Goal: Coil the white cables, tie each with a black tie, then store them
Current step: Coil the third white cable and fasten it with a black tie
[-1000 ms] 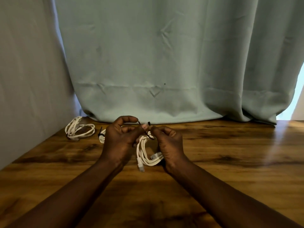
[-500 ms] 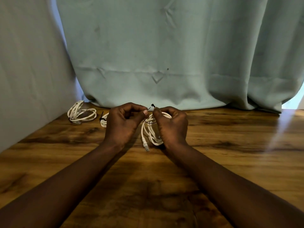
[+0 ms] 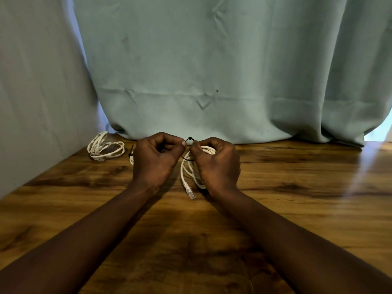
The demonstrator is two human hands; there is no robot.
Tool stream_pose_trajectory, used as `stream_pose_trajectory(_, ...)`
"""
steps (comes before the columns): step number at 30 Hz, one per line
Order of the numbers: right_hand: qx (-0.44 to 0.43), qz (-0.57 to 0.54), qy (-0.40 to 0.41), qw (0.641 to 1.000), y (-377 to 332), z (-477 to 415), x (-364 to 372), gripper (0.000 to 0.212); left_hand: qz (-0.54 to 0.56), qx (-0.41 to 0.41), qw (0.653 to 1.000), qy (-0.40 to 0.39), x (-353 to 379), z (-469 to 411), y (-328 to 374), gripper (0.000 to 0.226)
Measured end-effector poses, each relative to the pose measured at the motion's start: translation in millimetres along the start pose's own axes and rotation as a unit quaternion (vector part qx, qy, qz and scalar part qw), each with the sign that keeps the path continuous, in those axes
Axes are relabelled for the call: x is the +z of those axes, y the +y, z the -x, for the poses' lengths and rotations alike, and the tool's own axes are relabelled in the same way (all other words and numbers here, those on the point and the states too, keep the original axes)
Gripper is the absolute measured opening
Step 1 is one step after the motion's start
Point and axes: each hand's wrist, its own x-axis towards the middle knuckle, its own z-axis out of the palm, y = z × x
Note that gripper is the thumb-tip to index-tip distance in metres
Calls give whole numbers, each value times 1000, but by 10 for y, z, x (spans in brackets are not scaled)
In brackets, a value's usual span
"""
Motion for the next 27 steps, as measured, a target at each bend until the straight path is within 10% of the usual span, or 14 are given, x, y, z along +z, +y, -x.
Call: stream_pose_trajectory(27,-17,29,-5,999,-73,38,-20,27,-71,44,996,4,-30,-2,-38,11)
